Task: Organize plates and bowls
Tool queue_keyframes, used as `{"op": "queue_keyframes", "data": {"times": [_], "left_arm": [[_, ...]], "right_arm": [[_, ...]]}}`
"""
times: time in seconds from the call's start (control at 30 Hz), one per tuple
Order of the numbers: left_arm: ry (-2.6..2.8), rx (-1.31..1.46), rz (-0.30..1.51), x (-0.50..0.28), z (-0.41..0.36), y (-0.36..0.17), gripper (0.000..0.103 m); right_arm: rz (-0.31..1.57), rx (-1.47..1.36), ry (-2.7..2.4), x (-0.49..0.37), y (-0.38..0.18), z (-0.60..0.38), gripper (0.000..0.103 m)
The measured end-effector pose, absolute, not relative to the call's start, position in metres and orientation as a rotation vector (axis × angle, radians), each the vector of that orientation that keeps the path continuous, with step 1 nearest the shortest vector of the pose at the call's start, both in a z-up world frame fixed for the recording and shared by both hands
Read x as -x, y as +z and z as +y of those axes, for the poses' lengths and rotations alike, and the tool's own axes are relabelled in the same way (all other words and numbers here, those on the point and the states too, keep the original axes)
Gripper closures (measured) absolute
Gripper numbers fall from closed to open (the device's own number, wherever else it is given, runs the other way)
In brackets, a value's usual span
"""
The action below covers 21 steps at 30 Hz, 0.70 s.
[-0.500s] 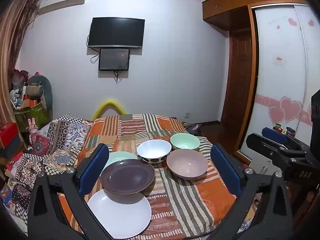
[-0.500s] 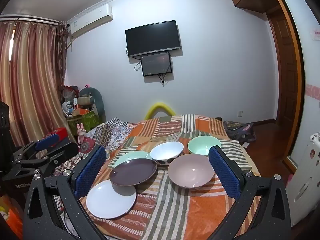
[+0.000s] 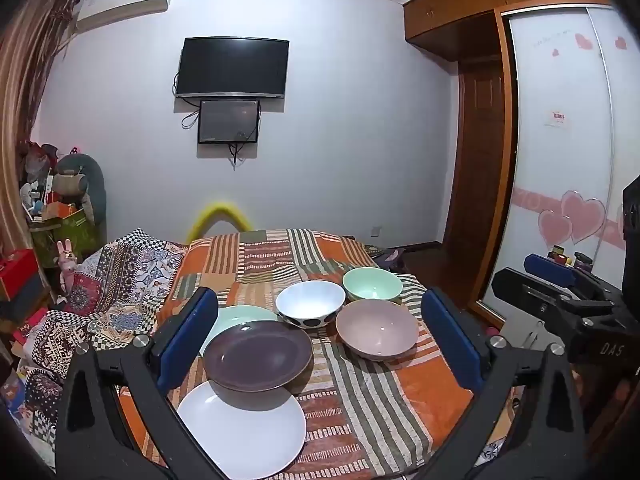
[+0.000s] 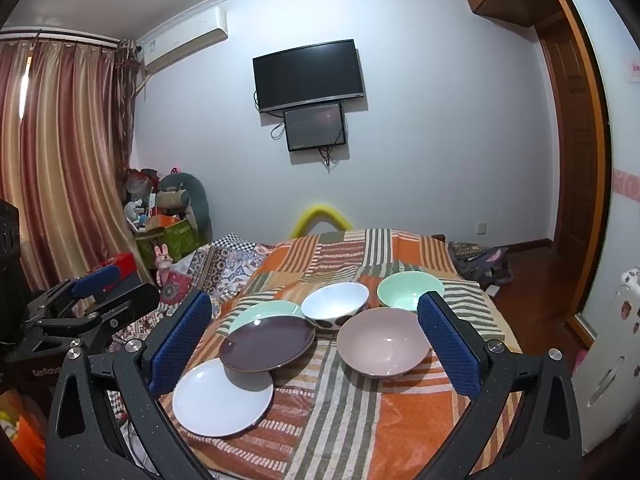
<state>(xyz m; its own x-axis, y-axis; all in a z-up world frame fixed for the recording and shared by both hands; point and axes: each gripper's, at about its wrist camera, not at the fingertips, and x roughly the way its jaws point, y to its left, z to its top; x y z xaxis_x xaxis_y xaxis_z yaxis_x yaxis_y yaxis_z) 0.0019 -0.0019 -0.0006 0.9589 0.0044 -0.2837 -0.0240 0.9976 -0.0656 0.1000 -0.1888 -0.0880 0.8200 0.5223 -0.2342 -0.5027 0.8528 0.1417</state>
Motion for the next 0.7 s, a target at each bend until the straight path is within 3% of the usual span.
{"op": "queue_keyframes", "data": {"times": [0.7], "left_arm": [[0.019, 0.077, 0.288, -0.0047, 0.0019, -0.0035, 0.000]], "right_arm": [[0.271, -0.071, 0.545, -0.0981, -0.0889, -0.1863, 0.000]]}}
